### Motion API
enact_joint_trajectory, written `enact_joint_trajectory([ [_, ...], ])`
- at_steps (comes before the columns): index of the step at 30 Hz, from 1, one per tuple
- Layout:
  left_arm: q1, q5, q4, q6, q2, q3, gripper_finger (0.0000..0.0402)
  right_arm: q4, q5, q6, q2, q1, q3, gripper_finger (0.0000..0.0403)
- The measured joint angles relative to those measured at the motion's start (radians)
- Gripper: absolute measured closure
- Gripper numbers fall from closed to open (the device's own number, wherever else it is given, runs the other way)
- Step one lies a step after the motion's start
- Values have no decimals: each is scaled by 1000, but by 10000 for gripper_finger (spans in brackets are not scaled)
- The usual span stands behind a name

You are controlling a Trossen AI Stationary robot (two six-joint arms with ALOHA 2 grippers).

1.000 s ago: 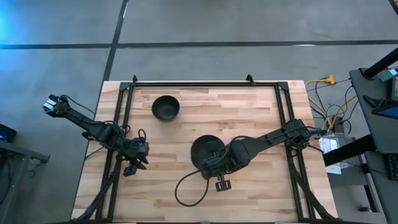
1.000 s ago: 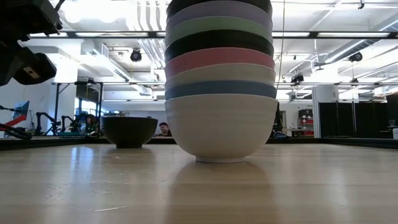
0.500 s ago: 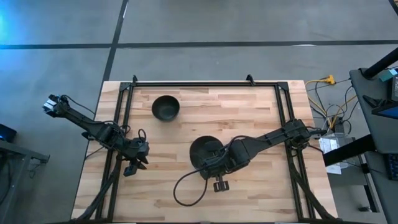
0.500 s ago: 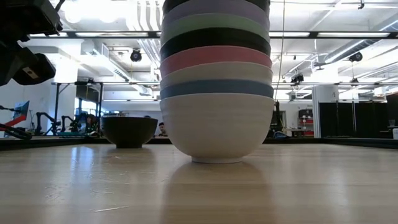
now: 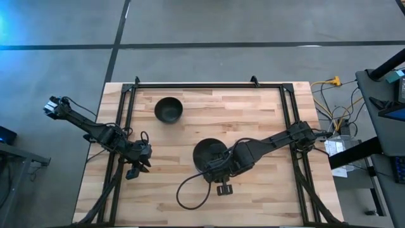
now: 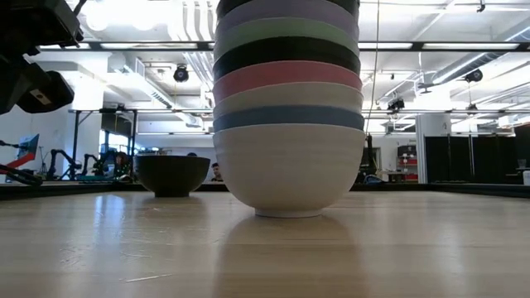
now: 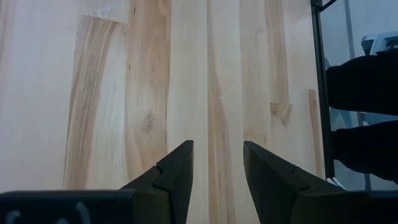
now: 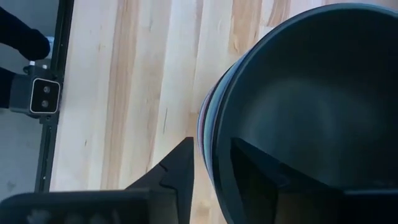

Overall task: Nest bowls inside each other
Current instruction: Stack the black bowl on top of the black bowl

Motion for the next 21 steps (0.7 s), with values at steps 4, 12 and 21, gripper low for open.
enact_joint_trajectory([
  [4,0,0,0,0,0,0,277,2,1,1,-18,0,0,303],
  [12,0,0,1,0,0,0,277,19,38,1,-92,-5,0,319],
  [21,0,0,34,0,0,0,277,9,97,-1,-250,-11,0,324],
])
